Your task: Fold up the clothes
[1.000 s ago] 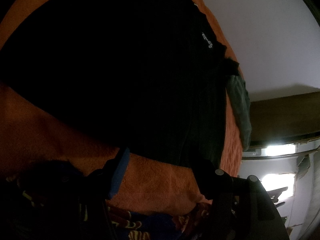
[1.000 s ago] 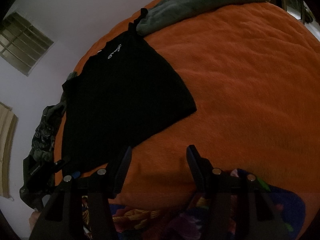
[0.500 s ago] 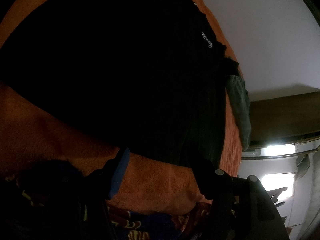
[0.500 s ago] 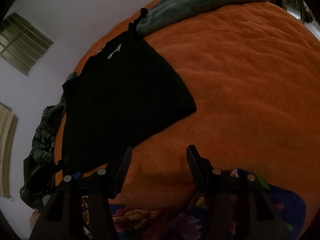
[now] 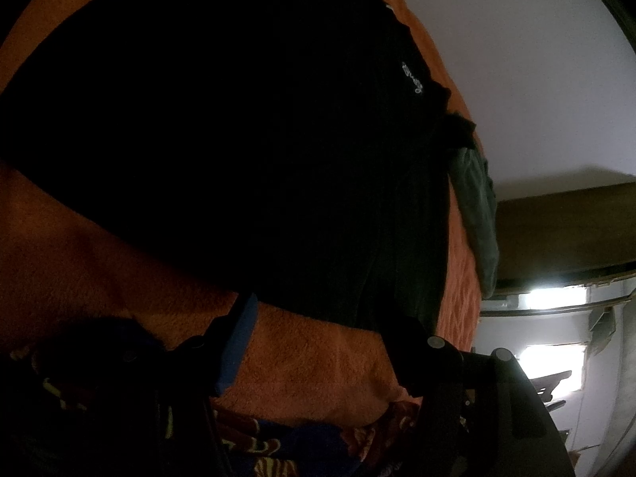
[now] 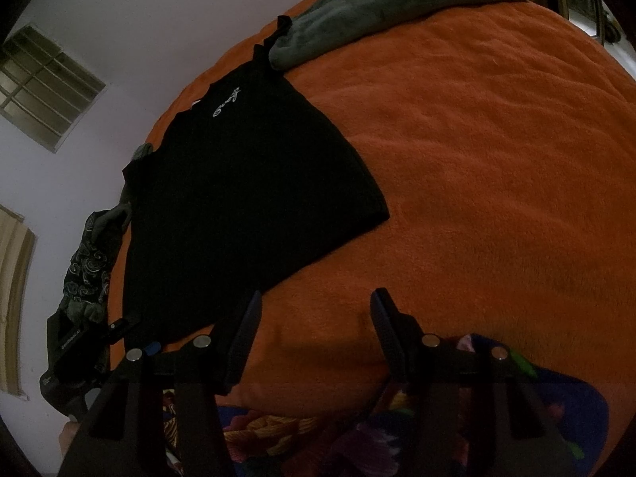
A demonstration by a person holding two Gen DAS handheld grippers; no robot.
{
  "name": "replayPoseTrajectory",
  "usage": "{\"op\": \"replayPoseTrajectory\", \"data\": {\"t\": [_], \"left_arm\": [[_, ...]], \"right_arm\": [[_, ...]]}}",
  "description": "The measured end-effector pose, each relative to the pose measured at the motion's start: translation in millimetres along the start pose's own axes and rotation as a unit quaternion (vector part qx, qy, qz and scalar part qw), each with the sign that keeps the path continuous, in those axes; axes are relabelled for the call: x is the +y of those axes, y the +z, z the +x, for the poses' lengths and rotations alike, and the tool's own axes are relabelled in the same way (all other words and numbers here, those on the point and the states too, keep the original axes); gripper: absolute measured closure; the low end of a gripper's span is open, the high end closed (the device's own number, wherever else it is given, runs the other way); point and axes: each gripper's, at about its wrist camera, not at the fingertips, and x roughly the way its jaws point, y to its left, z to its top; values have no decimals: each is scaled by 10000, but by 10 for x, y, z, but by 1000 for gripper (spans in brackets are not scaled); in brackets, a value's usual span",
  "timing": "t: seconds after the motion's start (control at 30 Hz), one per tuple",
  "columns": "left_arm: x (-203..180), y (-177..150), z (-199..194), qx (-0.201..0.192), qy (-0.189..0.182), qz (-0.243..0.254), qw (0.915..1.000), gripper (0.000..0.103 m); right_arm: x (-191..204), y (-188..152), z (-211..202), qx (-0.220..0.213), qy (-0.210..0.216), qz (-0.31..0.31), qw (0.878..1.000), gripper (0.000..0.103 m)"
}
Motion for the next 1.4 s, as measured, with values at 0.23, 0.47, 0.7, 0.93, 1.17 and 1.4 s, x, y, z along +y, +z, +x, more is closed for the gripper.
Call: {"op": "replayPoseTrajectory", "data": {"t": [0.23, 0.47, 0.7, 0.93, 1.17, 1.4], "left_arm": [[-2, 1, 5, 4, 7, -4, 10000, 40], [-2, -23, -1, 3, 19, -25, 10000, 40], [-1, -25, 4, 13, 18, -24, 10000, 40], [1, -37, 12, 21, 10, -21, 10000, 40], [7, -32, 19, 35, 4, -24, 10000, 40], [9, -63, 6, 27, 0, -33, 10000, 40]], "right_arm": [[-6, -4, 1, 4, -8, 23, 10000, 47], [-14, -11, 4, 10, -4, 44, 10000, 47], [-17, -15, 8, 18, -4, 72, 10000, 47], [-21, -25, 5, 14, -6, 75, 10000, 47], [-26, -40, -4, 12, -7, 84, 10000, 47], [-3, -45, -6, 11, -14, 90, 10000, 47]]}}
